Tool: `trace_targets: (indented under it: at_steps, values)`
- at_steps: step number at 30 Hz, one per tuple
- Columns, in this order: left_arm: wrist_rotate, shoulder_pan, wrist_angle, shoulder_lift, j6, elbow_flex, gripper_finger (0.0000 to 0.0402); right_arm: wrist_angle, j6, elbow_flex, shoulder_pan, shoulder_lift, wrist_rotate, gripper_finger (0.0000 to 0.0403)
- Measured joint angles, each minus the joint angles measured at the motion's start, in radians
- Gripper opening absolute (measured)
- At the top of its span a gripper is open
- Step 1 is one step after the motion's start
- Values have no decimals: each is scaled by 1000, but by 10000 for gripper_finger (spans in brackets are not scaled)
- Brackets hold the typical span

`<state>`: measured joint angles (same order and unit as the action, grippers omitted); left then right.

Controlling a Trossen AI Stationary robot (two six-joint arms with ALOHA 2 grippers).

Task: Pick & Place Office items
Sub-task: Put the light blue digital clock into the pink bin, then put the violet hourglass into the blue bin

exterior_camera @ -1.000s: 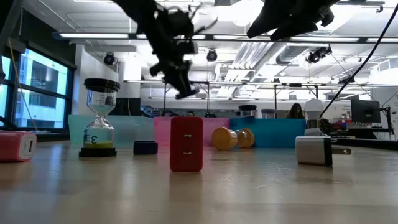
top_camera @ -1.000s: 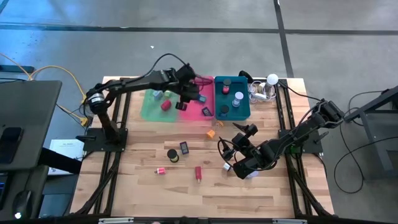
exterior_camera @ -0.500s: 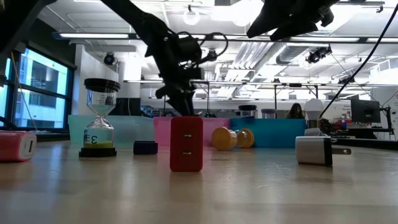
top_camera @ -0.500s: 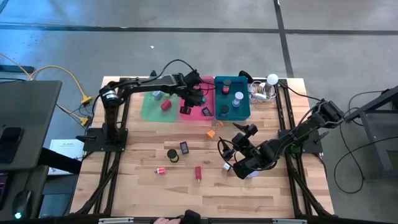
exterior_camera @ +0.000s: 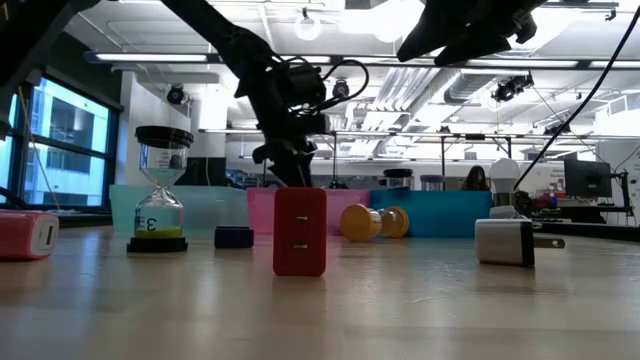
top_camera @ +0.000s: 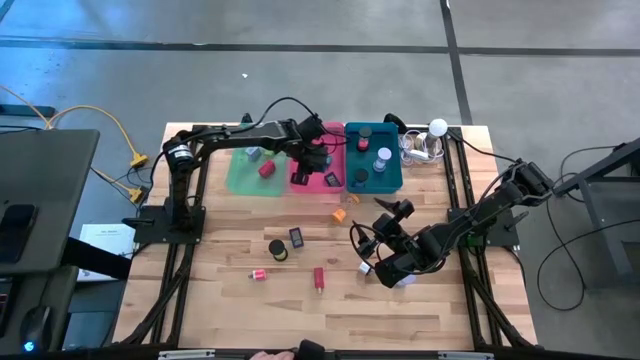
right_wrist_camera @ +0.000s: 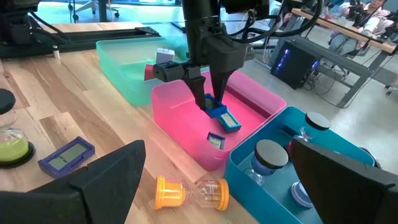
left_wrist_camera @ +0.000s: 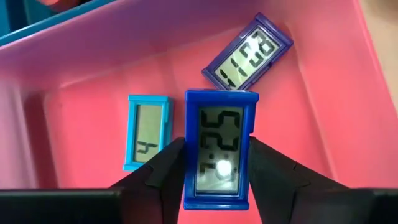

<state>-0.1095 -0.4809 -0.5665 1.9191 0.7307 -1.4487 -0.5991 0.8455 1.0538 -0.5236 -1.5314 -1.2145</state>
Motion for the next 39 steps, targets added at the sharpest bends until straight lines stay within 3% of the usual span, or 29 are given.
trace_targets:
  at_steps: [10,16,20,24,29,35,39]
  values:
    - [39,15,13,2,-6,0,241,-2,0,0,0,0,13,389]
    - [253,57,21,-13,-35,0,246,-3,-1,0,0,0,13,389]
    - [321,123,22,-67,-62,0,246,-3,-3,0,0,0,13,389]
    - [322,186,16,-137,-92,0,246,-3,-3,0,0,0,38,389]
    - [315,230,-71,-234,-156,0,246,0,-3,0,0,0,145,389]
    - [181,216,-261,-334,-332,1,246,50,-38,0,0,0,266,389]
    - [140,200,-292,-389,-401,46,246,96,-136,0,0,0,329,389]
